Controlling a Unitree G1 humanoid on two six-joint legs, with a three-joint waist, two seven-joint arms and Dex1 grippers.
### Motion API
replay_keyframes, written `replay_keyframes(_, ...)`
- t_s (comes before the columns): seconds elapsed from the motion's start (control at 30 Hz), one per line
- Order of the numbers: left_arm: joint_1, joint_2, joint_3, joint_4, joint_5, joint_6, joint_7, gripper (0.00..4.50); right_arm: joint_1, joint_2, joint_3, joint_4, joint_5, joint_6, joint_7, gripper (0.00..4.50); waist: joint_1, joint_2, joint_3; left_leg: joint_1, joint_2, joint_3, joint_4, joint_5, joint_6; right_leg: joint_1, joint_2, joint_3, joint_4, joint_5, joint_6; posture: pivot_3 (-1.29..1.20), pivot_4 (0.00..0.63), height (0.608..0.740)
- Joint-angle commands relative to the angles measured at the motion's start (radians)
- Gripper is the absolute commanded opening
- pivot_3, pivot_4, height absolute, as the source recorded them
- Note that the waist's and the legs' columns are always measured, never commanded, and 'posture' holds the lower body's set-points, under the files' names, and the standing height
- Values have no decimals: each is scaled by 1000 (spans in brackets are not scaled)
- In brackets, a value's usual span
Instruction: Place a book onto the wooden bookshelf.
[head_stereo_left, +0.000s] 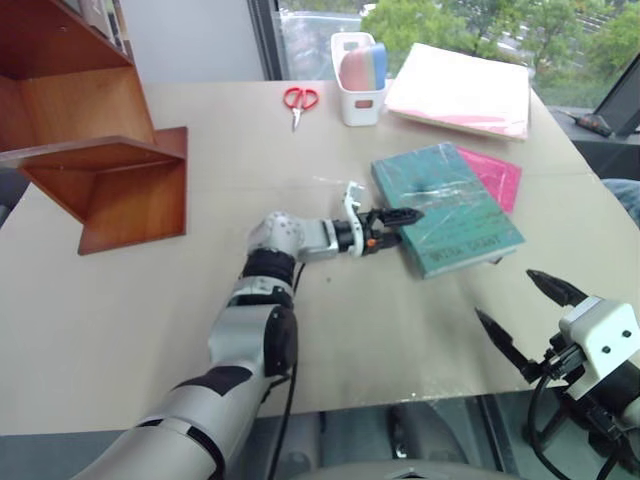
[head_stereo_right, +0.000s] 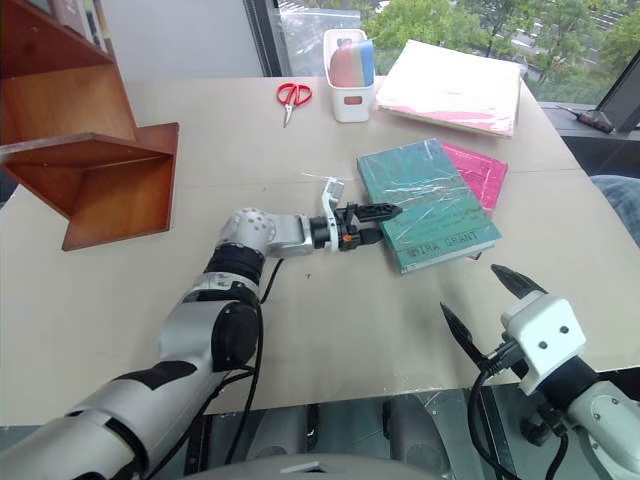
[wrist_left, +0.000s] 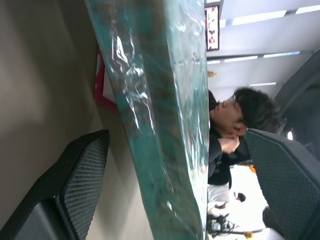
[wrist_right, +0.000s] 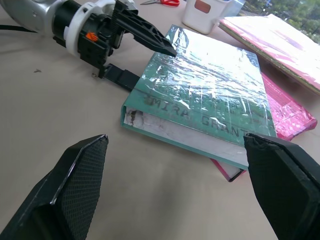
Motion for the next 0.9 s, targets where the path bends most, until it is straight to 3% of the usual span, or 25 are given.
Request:
replay_keyframes(0.03,-40,-13,43,54,-5,-48,-12,3488,-12,-7,17,-38,-14,-8,-22,4500,-1,0,0,0,0,0,0,0,0,0,0,0,0,0,0,0,150,740)
replay_keyframes(0.07,-44,-14,47,67,-1,-56,-18,3237,-16,-8,22,-38,-16,-7,-25,4500,-1,0,0,0,0,0,0,0,0,0,0,0,0,0,0,0,150,740)
replay_keyframes(0.3,-49,-19,68,119,10,-74,-53,159,-36,-9,38,-38,-10,13,-29,4500,-1,0,0,0,0,0,0,0,0,0,0,0,0,0,0,0,150,740)
replay_keyframes(0.57,-35,-6,85,87,6,-70,-68,71,-97,15,22,-38,145,42,-60,4500,-1,0,0,0,0,0,0,0,0,0,0,0,0,0,0,0,150,740)
replay_keyframes(0.9,-34,-6,83,70,6,-98,-76,71,-38,9,-128,3,271,-1,26,4500,-2,0,0,0,0,0,0,0,0,0,0,0,1,0,0,0,150,740)
